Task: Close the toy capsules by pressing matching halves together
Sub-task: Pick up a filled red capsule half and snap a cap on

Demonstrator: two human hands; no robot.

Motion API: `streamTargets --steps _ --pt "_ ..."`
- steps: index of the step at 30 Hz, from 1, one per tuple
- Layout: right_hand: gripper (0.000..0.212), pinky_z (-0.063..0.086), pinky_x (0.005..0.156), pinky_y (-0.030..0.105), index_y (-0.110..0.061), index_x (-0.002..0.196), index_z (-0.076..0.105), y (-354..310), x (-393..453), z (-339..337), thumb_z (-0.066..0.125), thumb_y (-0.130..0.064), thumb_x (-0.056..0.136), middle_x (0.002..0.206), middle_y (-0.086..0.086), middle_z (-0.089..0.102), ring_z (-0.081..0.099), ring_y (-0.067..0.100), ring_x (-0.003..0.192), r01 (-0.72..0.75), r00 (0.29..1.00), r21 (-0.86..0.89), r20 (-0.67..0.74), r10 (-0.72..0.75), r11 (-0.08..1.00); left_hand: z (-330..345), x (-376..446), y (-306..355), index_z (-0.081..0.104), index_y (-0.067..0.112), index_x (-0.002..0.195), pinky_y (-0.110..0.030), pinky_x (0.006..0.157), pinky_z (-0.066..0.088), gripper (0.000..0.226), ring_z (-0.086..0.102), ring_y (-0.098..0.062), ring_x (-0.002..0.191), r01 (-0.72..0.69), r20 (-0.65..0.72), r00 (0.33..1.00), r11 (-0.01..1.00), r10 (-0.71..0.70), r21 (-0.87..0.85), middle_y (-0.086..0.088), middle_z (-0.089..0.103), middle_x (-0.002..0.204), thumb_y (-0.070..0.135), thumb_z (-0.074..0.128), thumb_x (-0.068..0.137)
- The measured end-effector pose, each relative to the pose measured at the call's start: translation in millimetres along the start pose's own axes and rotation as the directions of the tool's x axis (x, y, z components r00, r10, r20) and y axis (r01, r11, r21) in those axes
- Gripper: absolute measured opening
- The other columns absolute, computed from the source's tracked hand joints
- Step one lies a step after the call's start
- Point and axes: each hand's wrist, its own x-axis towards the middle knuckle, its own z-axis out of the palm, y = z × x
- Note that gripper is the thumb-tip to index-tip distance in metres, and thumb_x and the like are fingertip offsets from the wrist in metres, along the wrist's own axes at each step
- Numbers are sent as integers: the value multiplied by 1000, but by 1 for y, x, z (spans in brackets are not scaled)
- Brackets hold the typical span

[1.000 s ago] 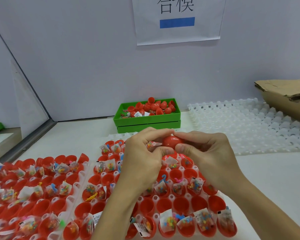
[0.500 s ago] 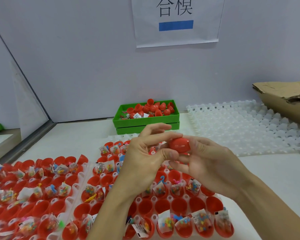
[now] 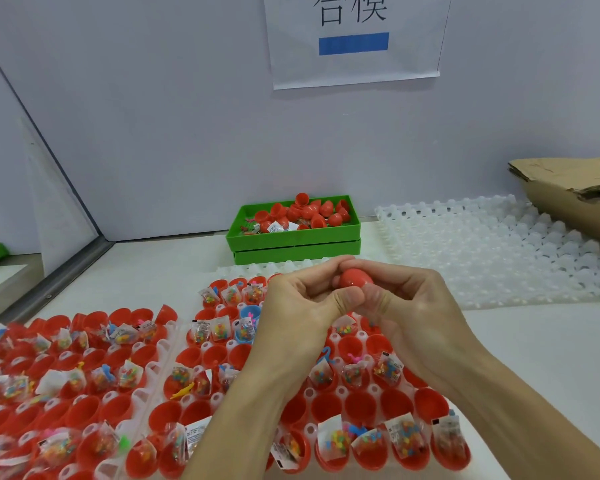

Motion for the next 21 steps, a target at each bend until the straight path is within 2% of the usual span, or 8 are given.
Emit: streamTargets --steps 3,6,9,11,14,17,21 --pt "30 55 88 38 -13 99 78 -1 0 0 70 -14 70 104 14 75 71 29 103 8 1000 -6 -4 -8 1000 1 1 -2 72 18 111 -21 78 56 44 72 -15 101 12 -2 1000 999 -12 -53 -2 76 103 20 75 67" --pt "28 57 84 34 -12 97 78 -2 1 1 69 -12 71 101 15 75 72 29 100 -7 1000 25 -11 8 1000 0 1 -2 69 14 118 -22 83 56 51 70 -15 105 22 5 1000 998 -22 -60 -3 76 107 21 75 67" --pt "27 58 80 27 -2 100 76 -8 2 -1 63 -12 79 104 22 73 71 30 101 -120 992 202 53 112 972 0 0 3 65 17 126 -17 81 54 59 70 -10 104 -4 36 999 1000 5 -2 2 75 110 26 76 69" --pt "34 58 85 30 4 107 72 -12 2 -4 57 -21 89 111 27 69 70 31 104 -211 975 274 130 181 938 0 -1 6 61 21 131 -17 80 55 64 69 -9 105 -51 48 998 996 48 68 6 73 114 25 78 69" --pt "45 57 87 32 2 106 72 -15 1 -6 52 -37 93 112 28 69 69 32 104 -305 949 289 172 264 908 1 -1 7 66 26 120 -26 85 57 45 68 -10 105 -100 39 995 970 94 222 7 73 109 14 79 78" --pt "47 58 85 32 1 106 73 -15 0 -4 54 -40 91 110 28 69 70 32 103 -352 933 288 179 311 890 3 0 7 71 25 106 -16 80 54 31 68 -3 100 -124 25 992 946 123 301 11 74 99 6 76 82" --pt "45 58 83 32 0 104 72 -15 1 -3 56 -39 91 108 28 69 70 32 101 -382 923 331 185 338 863 3 0 7 72 28 101 -10 77 51 31 68 -1 97 -127 4 991 940 133 317 14 74 96 5 78 80"
